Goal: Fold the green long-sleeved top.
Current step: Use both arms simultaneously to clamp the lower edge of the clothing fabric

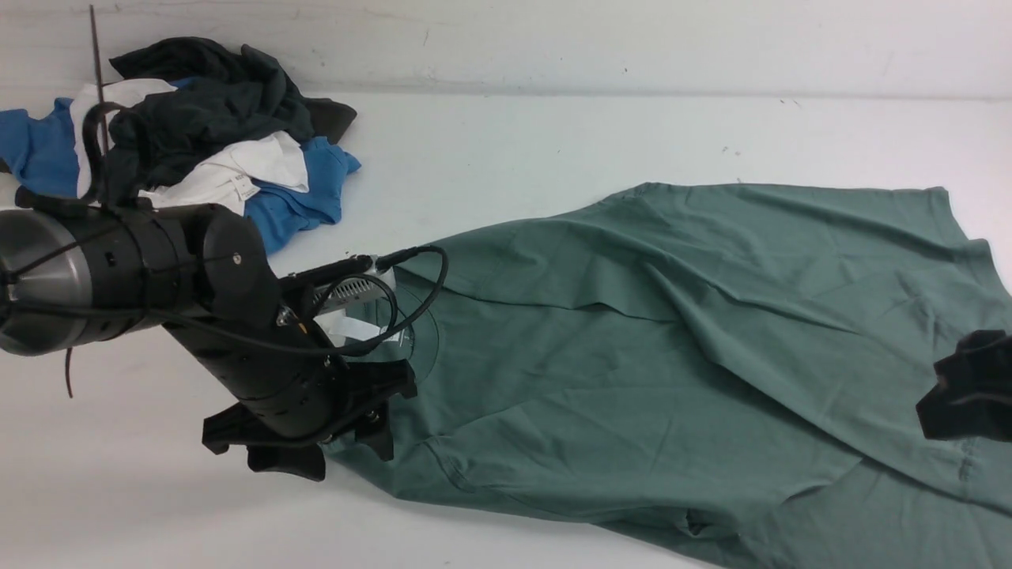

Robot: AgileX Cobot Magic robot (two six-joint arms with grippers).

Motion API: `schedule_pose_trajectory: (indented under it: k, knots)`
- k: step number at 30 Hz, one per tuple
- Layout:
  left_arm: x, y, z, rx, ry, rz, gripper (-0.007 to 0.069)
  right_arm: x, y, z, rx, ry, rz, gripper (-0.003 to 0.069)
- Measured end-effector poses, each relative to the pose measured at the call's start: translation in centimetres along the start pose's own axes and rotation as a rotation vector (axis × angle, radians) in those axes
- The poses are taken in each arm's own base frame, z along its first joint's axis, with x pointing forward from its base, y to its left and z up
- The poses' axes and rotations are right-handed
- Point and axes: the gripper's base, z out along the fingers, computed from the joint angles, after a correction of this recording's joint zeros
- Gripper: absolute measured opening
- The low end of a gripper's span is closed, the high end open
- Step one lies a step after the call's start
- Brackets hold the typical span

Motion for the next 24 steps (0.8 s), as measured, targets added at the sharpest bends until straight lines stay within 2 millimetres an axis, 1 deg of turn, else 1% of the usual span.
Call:
schedule_pose_trajectory:
  k: [4, 7, 9, 10, 11, 14, 15, 16, 18, 20, 21, 22, 24]
  knots:
    - [-0.5, 0.2, 1.9, -0.008, 0.005, -0.025, 0.0459, 0.0, 0.0, 0.0, 0.000, -0.001, -0.001, 0.0391]
    - [-0.7, 0.2, 2.5, -0.009, 0.006, -0.034, 0.0455, 0.0, 0.0, 0.0, 0.000, -0.001, -0.001, 0.0391]
    - [-0.7, 0.2, 2.6, -0.009, 0.006, -0.035, 0.0434, 0.0, 0.0, 0.0, 0.000, -0.001, -0.001, 0.0391]
    - [-0.7, 0.2, 2.6, -0.013, 0.008, -0.032, 0.0368, 0.0, 0.0, 0.0, 0.000, -0.001, -0.001, 0.0391]
    - [-0.7, 0.2, 2.6, -0.013, 0.008, -0.031, 0.0358, 0.0, 0.0, 0.0, 0.000, -0.001, -0.001, 0.0391]
    - [-0.8, 0.5, 2.7, -0.024, 0.017, -0.030, 0.0133, 0.1, 0.0, 0.0, 0.000, 0.013, -0.001, 0.0391]
    - [-0.8, 0.7, 2.6, -0.028, 0.024, -0.035, 0.0079, 0.2, 0.0, 0.0, 0.000, 0.023, -0.001, 0.0391]
    - [-0.9, 1.0, 2.5, -0.032, 0.028, -0.043, 0.0046, 0.3, 0.0, 0.0, 0.000, 0.037, -0.001, 0.0391]
    - [-1.3, 1.9, 1.9, -0.046, 0.033, -0.059, 0.0026, 0.5, 0.0, 0.0, -0.002, 0.055, 0.000, 0.0391]
    - [-1.6, 3.3, 1.0, -0.070, 0.041, -0.077, 0.0025, 0.7, 0.1, 0.2, -0.012, 0.065, 0.007, 0.0391]
    - [-1.6, 3.4, 0.8, -0.077, 0.043, -0.075, 0.0025, 0.7, 0.1, 0.2, -0.016, 0.068, 0.009, 0.0391]
    - [-2.1, 5.0, -0.3, -0.105, 0.041, -0.096, 0.0027, 1.2, 0.2, 0.7, -0.029, 0.090, 0.019, 0.0391]
    - [-2.4, 6.8, -1.6, -0.141, 0.038, -0.115, 0.0027, 1.9, 0.1, 1.6, -0.036, 0.124, 0.031, 0.0391]
